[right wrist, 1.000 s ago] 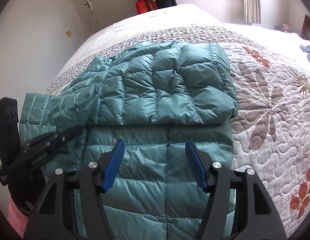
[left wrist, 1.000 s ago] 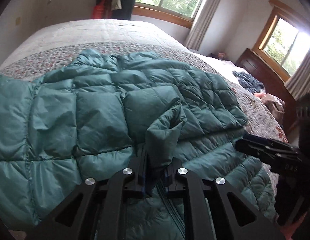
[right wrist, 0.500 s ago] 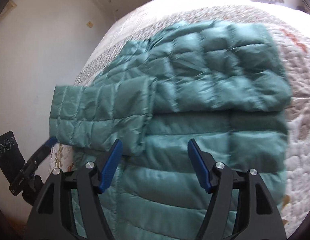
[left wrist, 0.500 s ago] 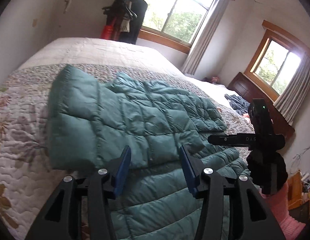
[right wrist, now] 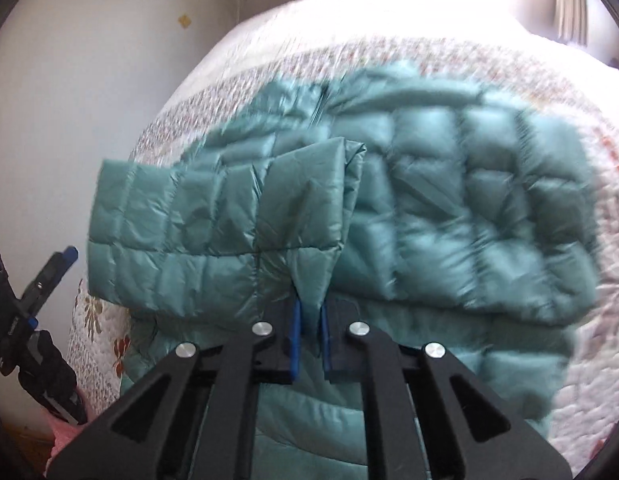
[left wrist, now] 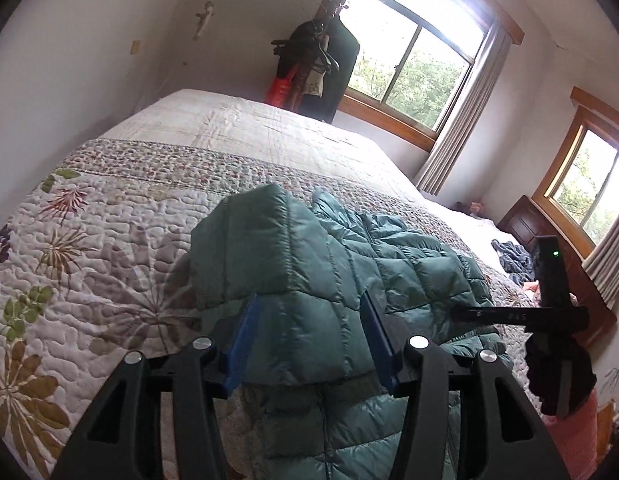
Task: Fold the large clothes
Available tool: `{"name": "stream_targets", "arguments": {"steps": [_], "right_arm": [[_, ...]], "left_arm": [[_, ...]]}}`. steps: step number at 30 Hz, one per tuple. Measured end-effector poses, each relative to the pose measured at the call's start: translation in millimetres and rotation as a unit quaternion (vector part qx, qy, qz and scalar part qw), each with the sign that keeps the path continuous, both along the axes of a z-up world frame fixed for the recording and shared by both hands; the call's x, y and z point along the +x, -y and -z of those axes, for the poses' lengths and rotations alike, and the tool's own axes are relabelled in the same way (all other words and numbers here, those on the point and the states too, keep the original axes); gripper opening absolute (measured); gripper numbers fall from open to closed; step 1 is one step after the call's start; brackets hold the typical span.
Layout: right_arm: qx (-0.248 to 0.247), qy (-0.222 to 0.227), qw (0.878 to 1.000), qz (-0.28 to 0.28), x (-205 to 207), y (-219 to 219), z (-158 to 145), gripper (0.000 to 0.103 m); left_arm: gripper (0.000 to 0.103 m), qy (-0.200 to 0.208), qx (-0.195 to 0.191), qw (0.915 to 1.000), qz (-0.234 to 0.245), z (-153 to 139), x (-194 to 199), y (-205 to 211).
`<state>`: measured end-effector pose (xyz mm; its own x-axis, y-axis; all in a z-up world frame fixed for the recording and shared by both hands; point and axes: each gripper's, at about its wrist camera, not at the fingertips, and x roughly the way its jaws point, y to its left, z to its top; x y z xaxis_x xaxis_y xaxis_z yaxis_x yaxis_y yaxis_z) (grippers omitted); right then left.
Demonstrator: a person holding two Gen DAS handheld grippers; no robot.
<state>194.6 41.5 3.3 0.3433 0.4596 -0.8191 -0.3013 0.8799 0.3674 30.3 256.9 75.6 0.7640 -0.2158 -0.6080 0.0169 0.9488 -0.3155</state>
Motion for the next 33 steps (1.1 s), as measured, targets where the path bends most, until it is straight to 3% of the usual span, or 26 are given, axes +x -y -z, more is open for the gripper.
{"name": "stream_targets", "arguments": {"steps": [6, 13, 19, 22, 28, 33], "right_arm": [[-0.034, 0.044, 0.995, 0.085, 10.5, 73.0, -29.7, 0.005], [-0.025, 0.006, 0.989, 0.148, 20.9, 139.4, -5.6, 0.005], [-0.023, -0.023, 0.989, 0.142, 27.4, 136.4, 30.2, 0.012], [-0.038, -0.012, 0.99, 0.133, 21.3, 130.4, 27.7, 0.017], [-0.078, 0.074, 0.983, 0.147, 0.6, 125.2, -13.7, 0.027], [-0.07, 0.086, 0.987, 0.113, 2.7, 103.3, -20.7, 0.028]], "left_arm": [[0.052, -0.006, 0.031, 0.9994, 0.016, 9.2, 24.6, 23.3], [0.052, -0.037, 0.067, 0.9962, 0.042, 33.8, 58.7, 57.1], [0.051, -0.087, 0.089, 0.9921, 0.021, 65.7, 83.3, 55.7], [0.051, -0.093, 0.095, 0.991, 0.017, 71.2, 84.4, 53.7], [0.052, -0.046, 0.092, 0.9944, 0.027, 38.4, 64.0, 60.8], [0.055, -0.014, 0.131, 0.9896, 0.057, 23.1, 62.4, 93.2]]}}
